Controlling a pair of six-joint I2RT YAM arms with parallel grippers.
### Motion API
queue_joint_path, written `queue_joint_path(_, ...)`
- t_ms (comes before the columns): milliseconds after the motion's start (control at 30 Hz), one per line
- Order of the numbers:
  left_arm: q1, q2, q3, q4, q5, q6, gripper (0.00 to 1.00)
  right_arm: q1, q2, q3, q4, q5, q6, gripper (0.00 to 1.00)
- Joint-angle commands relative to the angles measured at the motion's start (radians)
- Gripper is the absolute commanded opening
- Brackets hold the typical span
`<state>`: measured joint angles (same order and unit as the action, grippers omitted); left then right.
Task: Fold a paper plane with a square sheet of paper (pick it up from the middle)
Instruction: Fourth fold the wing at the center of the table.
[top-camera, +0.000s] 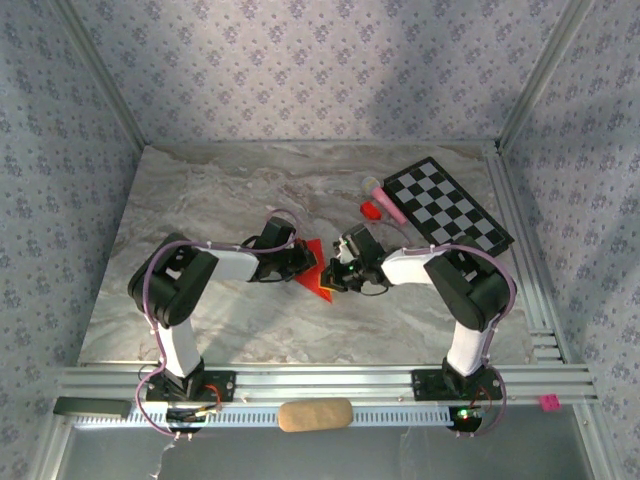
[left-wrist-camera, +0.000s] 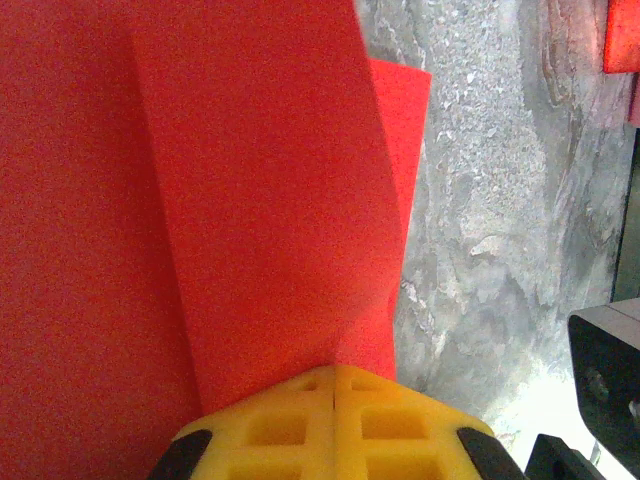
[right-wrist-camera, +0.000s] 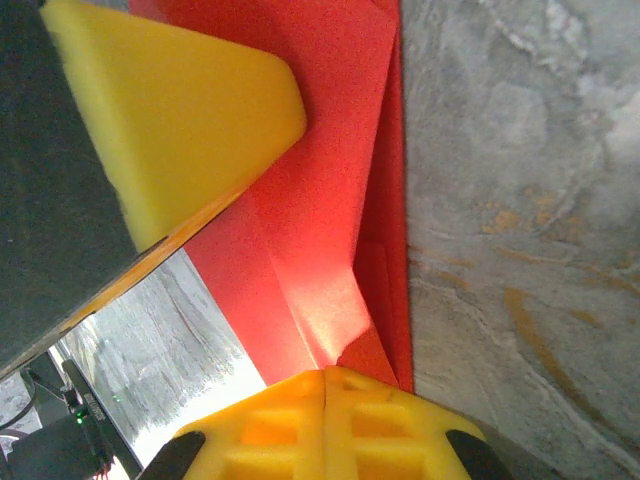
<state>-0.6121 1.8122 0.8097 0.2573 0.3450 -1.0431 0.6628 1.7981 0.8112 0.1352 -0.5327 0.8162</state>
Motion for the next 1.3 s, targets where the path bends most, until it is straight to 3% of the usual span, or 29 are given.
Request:
queue_joint_path(0,-0.003,-0.035,-0.013,-0.087,-0.05,0.039,0.05,0.001,0.004,-0.042,-0.131,0.035,-0.001,0.03)
queue_joint_path(267,-0.013,-0.147,-0.036,-0.124,-0.033,0.098,0.13,-0.008,0.009,-0.016,-0.147,0.034,-0.029,0.03)
queue_joint_path(533,-0.054,-0.12,-0.053,-0.116,0.047,0.127,0.03,-0.008,0.014,-0.009,-0.15,0.035,-0.026,0.03)
queue_joint_path(733,-0.058,-0.044,-0.014,-0.076,0.086,0.114,0.04,-0.011,0.013,-0.017,-0.146,0.034,-0.026,0.03)
queue_joint_path(1267,-0.052,-0.042,0.045,-0.1,0.034,0.102,0.06,-0.011,0.011,-0.024,-0.151,0.032,-0.038,0.02)
